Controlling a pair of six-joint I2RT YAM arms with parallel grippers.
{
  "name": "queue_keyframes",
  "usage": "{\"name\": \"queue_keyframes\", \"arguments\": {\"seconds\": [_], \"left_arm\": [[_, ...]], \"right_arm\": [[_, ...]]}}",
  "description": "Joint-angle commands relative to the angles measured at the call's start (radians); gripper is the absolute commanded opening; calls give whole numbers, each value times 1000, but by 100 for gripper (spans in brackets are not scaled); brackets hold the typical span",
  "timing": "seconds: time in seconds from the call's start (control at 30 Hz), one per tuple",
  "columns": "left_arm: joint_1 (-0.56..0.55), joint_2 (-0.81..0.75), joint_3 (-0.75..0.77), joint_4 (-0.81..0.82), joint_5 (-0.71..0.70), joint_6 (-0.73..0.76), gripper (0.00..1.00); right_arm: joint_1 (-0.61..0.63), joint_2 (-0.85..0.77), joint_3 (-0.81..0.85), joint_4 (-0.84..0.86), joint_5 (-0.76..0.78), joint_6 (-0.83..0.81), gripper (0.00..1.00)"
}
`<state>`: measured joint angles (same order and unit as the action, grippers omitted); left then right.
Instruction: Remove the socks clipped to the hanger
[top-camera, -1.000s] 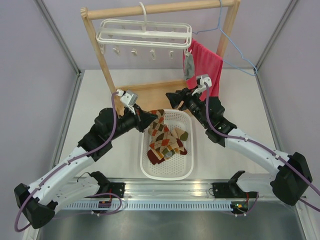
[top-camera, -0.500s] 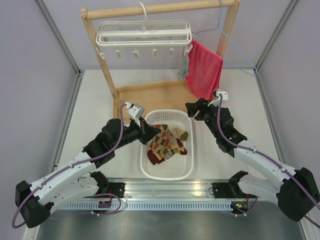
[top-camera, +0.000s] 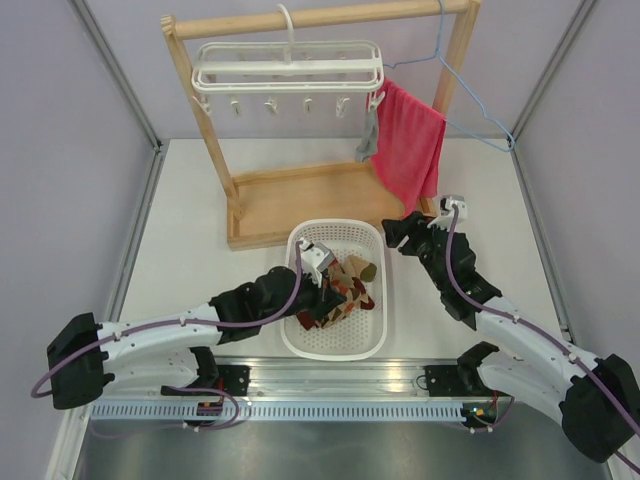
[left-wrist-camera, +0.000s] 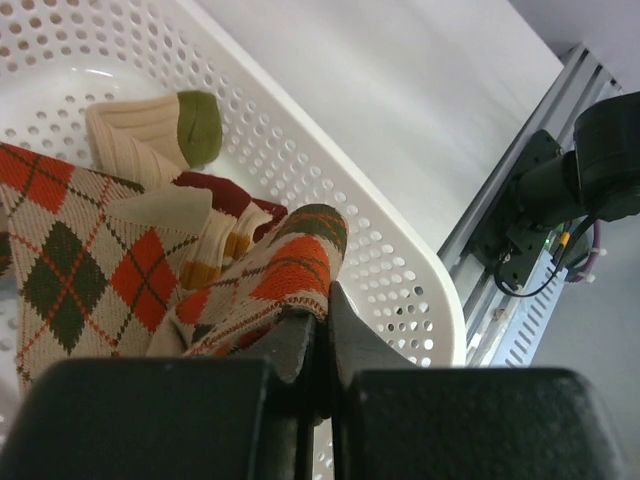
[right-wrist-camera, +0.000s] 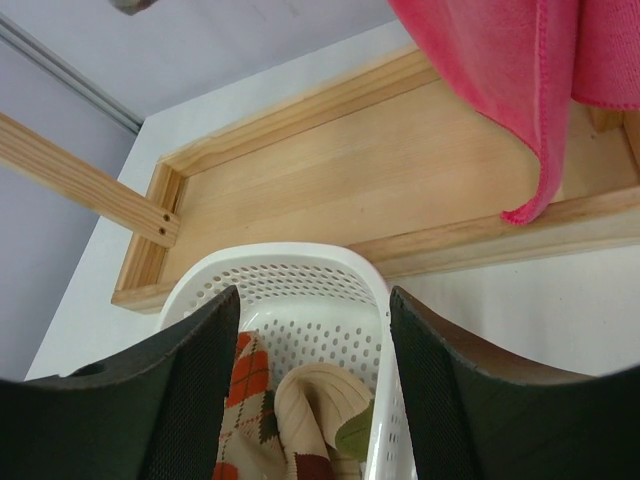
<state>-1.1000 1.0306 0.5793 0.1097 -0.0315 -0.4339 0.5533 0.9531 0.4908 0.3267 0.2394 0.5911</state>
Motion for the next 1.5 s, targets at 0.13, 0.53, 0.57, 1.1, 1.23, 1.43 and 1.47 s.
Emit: {"name": "queue_keyframes", "arguments": {"seconds": [0.13, 0.53, 0.57, 1.1, 1.23, 1.43, 1.47], "left_arm": [[-67, 89, -16, 77, -130, -80, 2], [-126, 129, 30, -103, -438, -229, 100], [-127, 114, 33, -104, -479, -224, 100], [-112, -38, 175, -117, -828, -45, 100], [-57, -3, 255, -44, -759, 7, 100], [126, 86, 352, 155, -455, 50, 100], [137, 104, 376, 192, -408, 82, 100]], "right_arm": [[-4, -80, -73, 8, 29, 52, 66], [-7, -94, -87, -23, 44, 36, 67], [-12, -91, -89, -21, 43, 36, 67], [-29, -91, -110, -9, 15, 41, 67], [-35, -99, -116, -5, 3, 45, 67], [-47, -122, -130, -5, -11, 47, 67], [-49, -125, -132, -3, -14, 50, 67]]}}
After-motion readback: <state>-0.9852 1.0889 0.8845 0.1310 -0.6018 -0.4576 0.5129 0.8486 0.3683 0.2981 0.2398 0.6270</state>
